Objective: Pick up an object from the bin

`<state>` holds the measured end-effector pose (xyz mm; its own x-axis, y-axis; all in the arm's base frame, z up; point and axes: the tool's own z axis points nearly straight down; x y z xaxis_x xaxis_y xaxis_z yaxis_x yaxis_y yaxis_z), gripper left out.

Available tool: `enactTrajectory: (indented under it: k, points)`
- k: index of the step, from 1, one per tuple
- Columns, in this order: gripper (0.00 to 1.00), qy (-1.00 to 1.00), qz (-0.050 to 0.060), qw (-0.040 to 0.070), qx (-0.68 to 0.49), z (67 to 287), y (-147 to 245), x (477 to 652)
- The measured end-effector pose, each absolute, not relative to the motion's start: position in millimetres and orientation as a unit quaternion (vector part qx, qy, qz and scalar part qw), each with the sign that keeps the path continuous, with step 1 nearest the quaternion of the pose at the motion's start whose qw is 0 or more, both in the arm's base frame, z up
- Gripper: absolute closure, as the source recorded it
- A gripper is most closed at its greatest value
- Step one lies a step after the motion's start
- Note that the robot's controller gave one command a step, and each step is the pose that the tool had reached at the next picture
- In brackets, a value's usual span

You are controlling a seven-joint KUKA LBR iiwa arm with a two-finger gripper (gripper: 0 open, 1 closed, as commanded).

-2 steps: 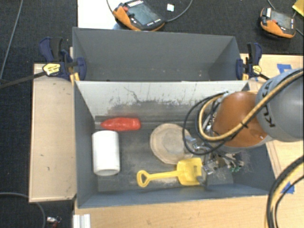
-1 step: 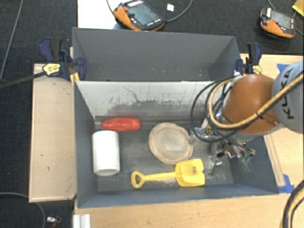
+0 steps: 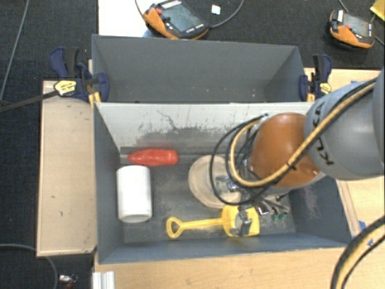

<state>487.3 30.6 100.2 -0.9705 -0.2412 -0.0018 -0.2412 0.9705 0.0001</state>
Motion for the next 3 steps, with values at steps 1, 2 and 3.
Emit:
enactTrajectory:
  k: [1, 2, 3]
  points:
    - [0.0, 0.975, -0.004, 0.015, -0.223, 73, 15, 480.2]
    - [1.0, 0.999, 0.001, 0.007, -0.044, 73, 31, 492.4]
    - [1.0, 0.999, 0.001, 0.007, -0.045, 73, 31, 492.2]
